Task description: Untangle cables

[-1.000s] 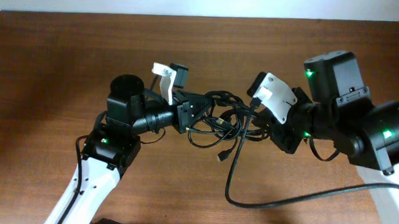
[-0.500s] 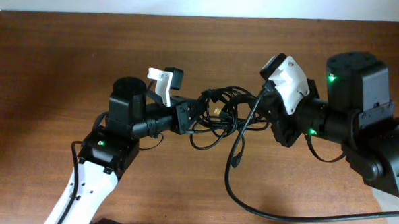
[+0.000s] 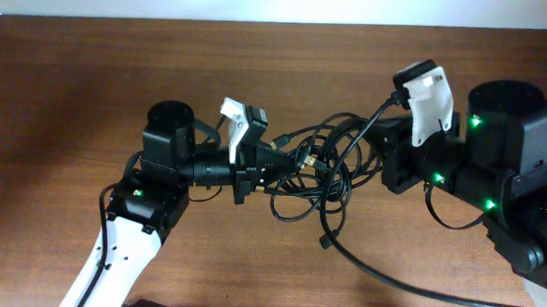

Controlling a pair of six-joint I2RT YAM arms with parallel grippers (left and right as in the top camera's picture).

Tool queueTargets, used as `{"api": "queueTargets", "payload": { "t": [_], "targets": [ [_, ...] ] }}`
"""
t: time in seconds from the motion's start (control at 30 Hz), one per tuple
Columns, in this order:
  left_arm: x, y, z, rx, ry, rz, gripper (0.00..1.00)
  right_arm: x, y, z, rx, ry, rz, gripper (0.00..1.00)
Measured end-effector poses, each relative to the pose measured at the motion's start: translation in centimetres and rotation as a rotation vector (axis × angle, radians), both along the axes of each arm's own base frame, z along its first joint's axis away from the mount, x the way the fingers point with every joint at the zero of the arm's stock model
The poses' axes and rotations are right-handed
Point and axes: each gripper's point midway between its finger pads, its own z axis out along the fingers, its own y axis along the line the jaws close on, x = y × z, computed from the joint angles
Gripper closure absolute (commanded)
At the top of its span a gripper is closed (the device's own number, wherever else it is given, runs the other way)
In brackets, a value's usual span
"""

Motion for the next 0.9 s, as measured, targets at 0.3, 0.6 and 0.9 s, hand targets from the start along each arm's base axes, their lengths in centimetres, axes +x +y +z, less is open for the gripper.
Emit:
{"api": "queueTargets", "payload": {
  "t": [0.3,0.6,0.9],
  "targets": [
    [0.2,-0.2,-0.3,0.011,-0.094,-0.011,1.0,-0.5,-5.8,-3.6,-0.228,0.105,-0.24,0.55],
    [0.1,-0.3,-0.5,0.025,-0.205,-0.034,1.0,-4.3,-2.2,-4.6,-0.33,0.053,0.251,0.32],
    [-1.9,-0.7,0.1,-0.017,-0.284,-0.154,1.0,-7.6,1.0,-4.0,-0.323,-0.1,0.659,0.24]
  ]
}}
